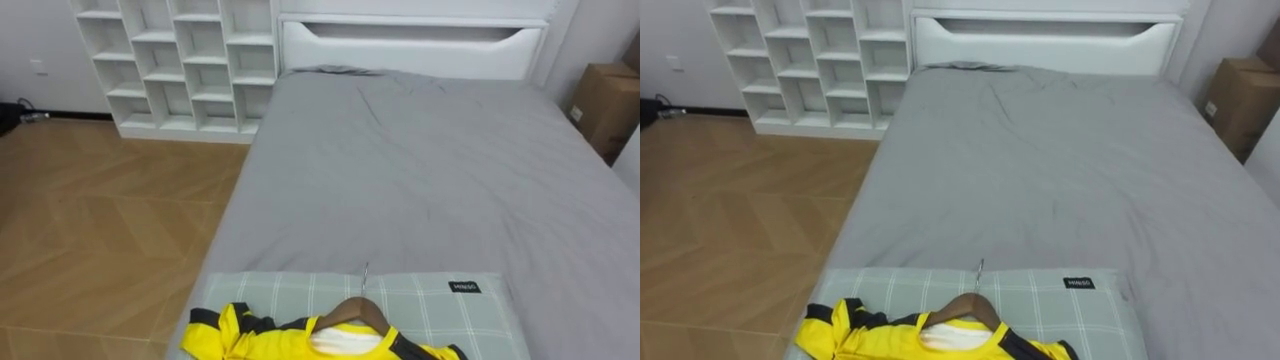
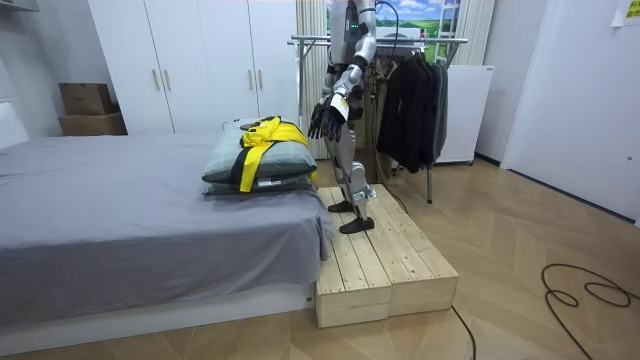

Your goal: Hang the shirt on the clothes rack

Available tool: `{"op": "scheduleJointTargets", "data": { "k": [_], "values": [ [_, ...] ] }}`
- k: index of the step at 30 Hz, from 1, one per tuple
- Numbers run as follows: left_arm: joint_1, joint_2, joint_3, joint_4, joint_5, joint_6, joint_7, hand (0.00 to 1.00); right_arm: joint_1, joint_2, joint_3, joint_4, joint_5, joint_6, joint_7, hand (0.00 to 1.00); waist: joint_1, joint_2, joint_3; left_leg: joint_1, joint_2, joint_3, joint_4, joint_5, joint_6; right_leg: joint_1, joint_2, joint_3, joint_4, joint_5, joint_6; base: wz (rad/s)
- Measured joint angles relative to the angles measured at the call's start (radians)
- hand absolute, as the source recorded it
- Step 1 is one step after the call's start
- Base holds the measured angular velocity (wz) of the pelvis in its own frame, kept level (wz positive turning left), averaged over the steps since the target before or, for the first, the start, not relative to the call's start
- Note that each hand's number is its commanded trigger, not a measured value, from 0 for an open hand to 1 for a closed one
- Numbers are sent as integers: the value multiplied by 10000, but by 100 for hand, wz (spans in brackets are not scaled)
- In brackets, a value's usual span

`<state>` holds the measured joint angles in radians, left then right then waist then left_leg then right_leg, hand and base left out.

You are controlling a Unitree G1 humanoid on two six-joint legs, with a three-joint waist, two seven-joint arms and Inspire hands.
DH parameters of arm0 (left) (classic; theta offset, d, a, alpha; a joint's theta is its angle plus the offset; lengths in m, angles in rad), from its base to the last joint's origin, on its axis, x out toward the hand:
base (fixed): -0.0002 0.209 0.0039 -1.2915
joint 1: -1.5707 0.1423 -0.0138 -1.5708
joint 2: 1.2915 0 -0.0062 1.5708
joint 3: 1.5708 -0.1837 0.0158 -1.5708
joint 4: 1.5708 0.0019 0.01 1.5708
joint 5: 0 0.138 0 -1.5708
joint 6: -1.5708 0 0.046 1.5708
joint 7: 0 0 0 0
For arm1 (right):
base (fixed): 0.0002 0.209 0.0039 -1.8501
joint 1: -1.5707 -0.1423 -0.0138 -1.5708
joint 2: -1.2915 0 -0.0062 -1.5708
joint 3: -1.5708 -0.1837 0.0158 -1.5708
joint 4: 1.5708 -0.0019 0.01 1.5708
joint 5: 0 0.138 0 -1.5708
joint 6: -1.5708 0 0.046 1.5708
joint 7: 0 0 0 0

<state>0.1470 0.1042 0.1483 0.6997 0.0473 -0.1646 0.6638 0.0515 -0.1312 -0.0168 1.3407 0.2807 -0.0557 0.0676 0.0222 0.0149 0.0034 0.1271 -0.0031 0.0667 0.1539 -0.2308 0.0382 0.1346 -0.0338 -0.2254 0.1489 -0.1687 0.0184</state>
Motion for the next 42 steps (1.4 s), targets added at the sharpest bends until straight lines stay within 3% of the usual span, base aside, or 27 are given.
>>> {"op": "scheduleJointTargets", "data": {
  "k": [6,13,20,28,38,42],
  "values": [
    [-48,22,-327,-377,1387,-241,318,0,16,28,130,-28,-22,-89,22,0,-224,48,-22,50,-5,30,10,1,1,39,-4,55,-3,0,0,-1],
    [-127,103,-611,-382,2853,-239,303,0,-12,36,169,-37,-27,-77,186,0,-508,-65,-13,30,-5,86,55,1,1,22,-7,141,9,0,0,-1],
    [-314,334,-1045,-404,4106,-234,202,0,-41,31,160,-36,-90,-79,284,0,-746,-7,4,25,-10,114,94,1,1,25,3,242,12,2,-3,-2],
    [-452,368,-1562,-402,5351,-219,-34,0,-9,29,264,-37,272,-88,452,0,-890,9,6,25,2,170,59,1,1,-44,15,309,19,3,-6,-1],
    [-595,537,-2022,-400,7528,66,-29,0,-171,27,241,-4,-130,-121,449,0,-1178,-12,2,-17,3,343,95,6,6,-157,11,495,15,3,-6,-5],
    [-781,766,-2155,-387,7892,196,-34,0,-231,23,237,-9,-235,-122,448,0,-1358,3,-2,-2,10,447,99,7,6,-168,18,613,15,3,-6,-10]
  ]
}}
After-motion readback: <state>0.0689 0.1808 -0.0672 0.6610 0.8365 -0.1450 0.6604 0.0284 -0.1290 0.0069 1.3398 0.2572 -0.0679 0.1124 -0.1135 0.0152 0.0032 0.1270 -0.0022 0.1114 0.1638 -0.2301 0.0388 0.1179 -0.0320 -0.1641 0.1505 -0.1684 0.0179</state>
